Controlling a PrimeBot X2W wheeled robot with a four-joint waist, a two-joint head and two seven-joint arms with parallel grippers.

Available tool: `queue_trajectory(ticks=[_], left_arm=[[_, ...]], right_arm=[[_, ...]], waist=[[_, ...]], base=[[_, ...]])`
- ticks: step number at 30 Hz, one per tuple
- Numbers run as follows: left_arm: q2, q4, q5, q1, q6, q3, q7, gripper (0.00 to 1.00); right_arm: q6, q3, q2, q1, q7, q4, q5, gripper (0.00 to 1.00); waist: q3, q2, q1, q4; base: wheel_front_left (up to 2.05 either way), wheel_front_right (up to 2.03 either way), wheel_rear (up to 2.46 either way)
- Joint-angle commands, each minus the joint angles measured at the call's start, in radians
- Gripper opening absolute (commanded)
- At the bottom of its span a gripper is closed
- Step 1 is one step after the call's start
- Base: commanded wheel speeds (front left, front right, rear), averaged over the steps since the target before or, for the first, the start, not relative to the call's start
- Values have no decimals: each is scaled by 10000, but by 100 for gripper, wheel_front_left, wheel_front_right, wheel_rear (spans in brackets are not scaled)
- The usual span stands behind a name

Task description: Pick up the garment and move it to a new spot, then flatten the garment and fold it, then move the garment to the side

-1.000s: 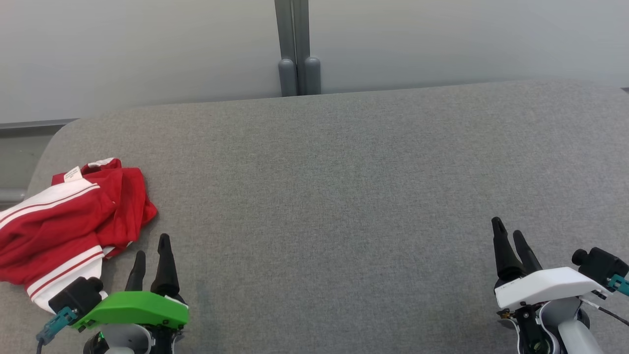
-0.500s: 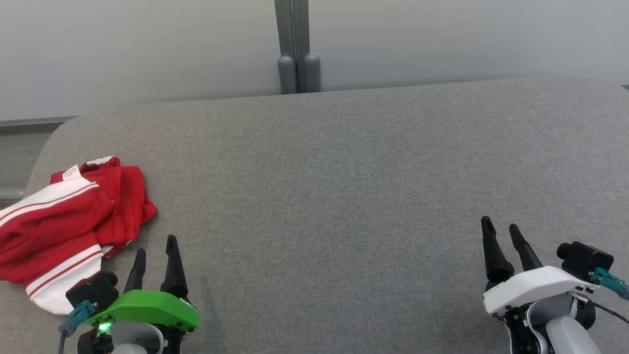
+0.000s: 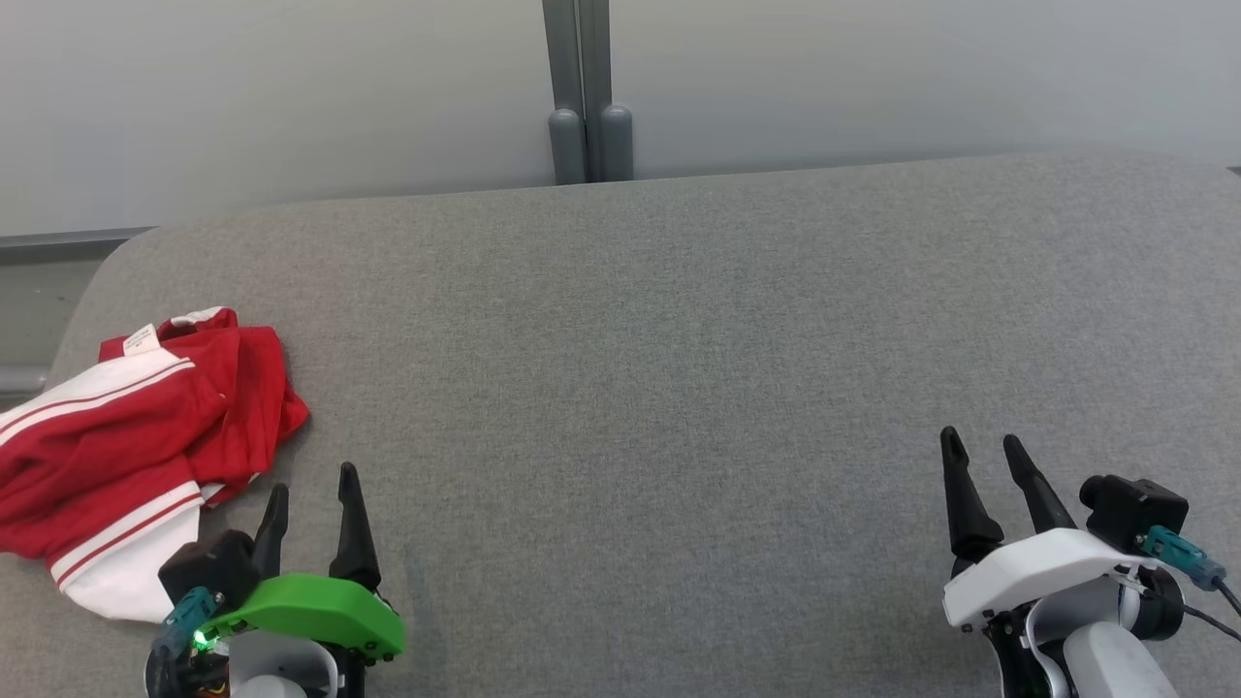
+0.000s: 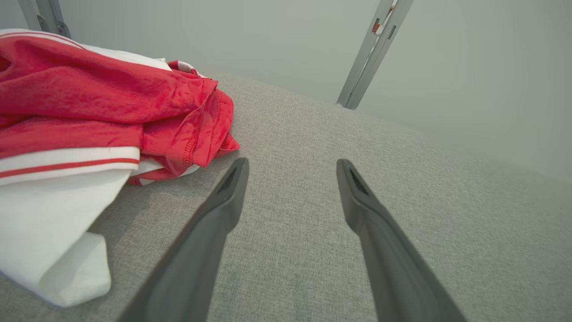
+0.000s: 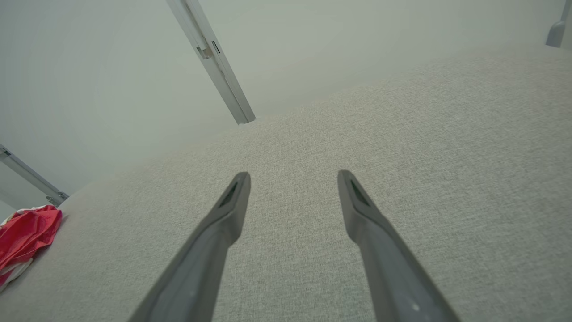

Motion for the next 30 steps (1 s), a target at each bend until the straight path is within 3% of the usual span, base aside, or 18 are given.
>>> queue_trajectory(ticks=[1,30], left_arm=[[79,-90,315,-175,77,-38,-93,100],[105,-78,2348,65,435,-200,-707,100]], right_arm=[[4,-21,-27,-153,-121,-13,-271,100],[5,-352,177,-99,-734,234,-2565,100]], waist=[[5,0,0,-4],[-48,0,0,-35]], base=[[0,0,0],[0,0,0]])
